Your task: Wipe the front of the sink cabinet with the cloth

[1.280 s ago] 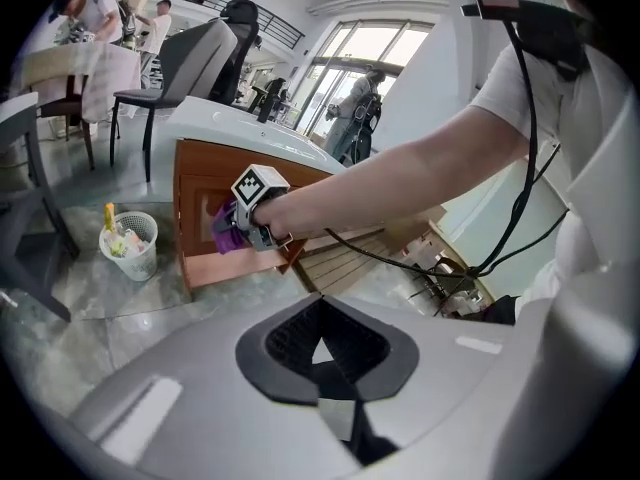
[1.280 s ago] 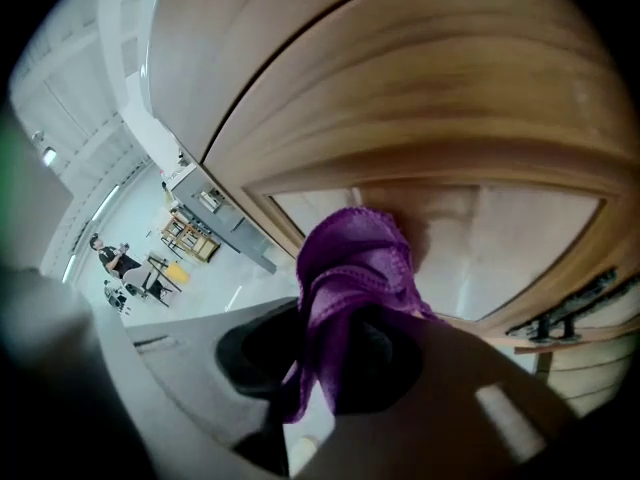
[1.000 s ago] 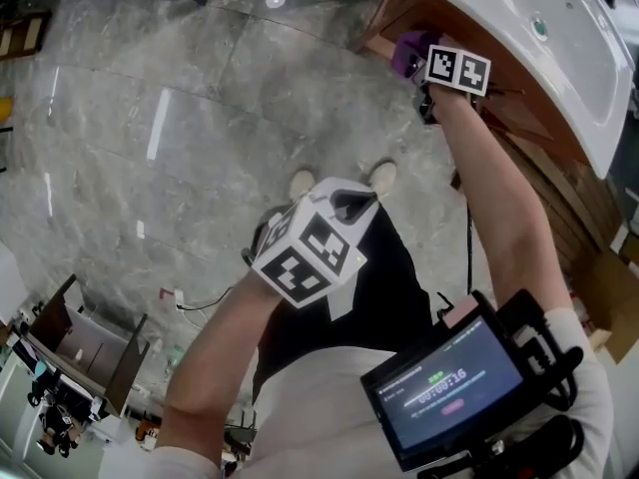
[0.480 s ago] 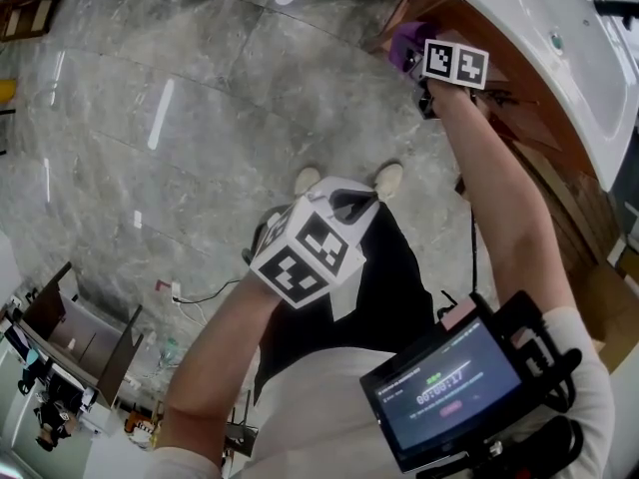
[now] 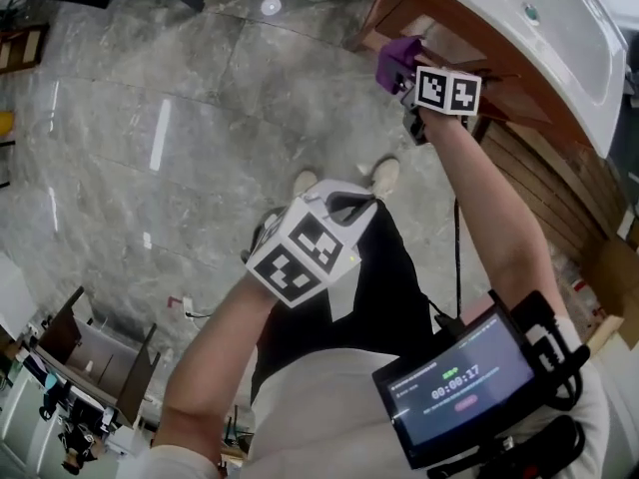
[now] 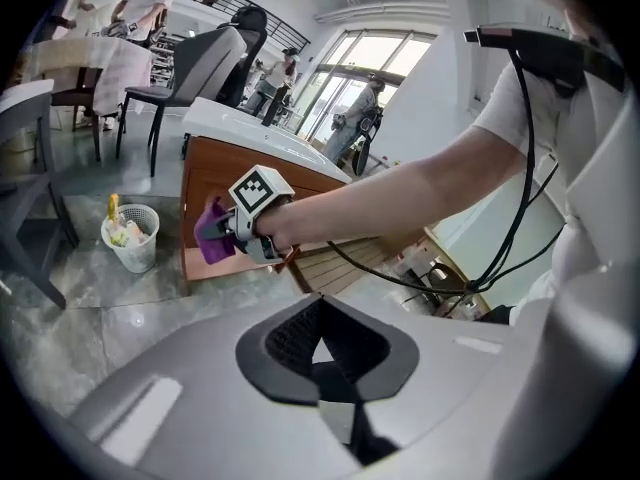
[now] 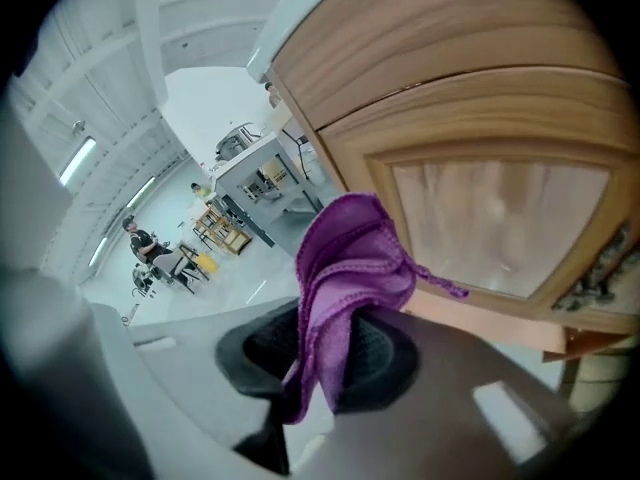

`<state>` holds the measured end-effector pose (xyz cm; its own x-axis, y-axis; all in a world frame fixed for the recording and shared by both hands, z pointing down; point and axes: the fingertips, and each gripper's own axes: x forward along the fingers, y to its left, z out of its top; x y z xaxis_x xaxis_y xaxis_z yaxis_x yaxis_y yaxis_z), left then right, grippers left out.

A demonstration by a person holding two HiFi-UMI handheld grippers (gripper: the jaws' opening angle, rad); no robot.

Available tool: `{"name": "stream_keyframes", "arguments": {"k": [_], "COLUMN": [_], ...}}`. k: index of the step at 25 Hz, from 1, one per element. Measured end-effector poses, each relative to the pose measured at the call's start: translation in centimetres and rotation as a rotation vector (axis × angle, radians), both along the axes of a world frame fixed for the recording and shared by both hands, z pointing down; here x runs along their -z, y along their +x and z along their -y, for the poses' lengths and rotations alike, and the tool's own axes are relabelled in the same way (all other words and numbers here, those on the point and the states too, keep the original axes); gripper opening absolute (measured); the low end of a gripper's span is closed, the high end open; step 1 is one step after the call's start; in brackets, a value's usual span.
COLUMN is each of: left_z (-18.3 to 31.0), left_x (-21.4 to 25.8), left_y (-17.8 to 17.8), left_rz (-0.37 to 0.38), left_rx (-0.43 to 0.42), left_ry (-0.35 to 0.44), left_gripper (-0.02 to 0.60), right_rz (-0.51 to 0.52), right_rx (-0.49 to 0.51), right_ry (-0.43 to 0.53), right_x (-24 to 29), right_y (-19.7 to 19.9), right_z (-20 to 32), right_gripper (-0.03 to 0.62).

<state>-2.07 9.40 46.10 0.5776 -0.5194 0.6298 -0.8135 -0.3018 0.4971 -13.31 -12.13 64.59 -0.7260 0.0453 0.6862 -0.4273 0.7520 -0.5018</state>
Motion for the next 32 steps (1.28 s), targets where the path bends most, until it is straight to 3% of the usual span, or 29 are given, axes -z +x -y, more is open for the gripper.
{"name": "stream_keyframes", "arguments": {"k": [7, 16, 21, 26, 32], "left_z": [2.7, 8.2, 11.8, 15.4, 18.8], "left_x": [0.4, 0.6, -0.3, -1.5, -2.8], "left_y": [5.4, 13.5, 17.7, 21.2, 22.9], "left_rz": [0.004, 0.008, 0.014, 0.013, 0.021], "left_rx": [-0.145, -0.306, -0.360, -0.379, -0.389], "left_ry": [0.009, 0.012, -0.006, -0.020, -0.042], "left_gripper": [0.007, 0.008, 0.006, 0.006, 0.008], "right_rz": [-0.100, -0.227, -0.288, -0.312, -0.314], "right_rx": [-0.103, -0.339, -0.460, -0.497, -0.482], "right_ry": [0.029, 0.081, 0.093, 0.094, 0.083], "right_x": [-1.6, -3.2, -4.8, -6.8, -9.3], "right_y": [14.5, 34.8, 44.0, 48.8, 49.0], "right_z": [1.6, 9.6, 14.1, 18.2, 22.3], "right_gripper": [0.081, 0.081, 0.081, 0.081, 0.081]}}
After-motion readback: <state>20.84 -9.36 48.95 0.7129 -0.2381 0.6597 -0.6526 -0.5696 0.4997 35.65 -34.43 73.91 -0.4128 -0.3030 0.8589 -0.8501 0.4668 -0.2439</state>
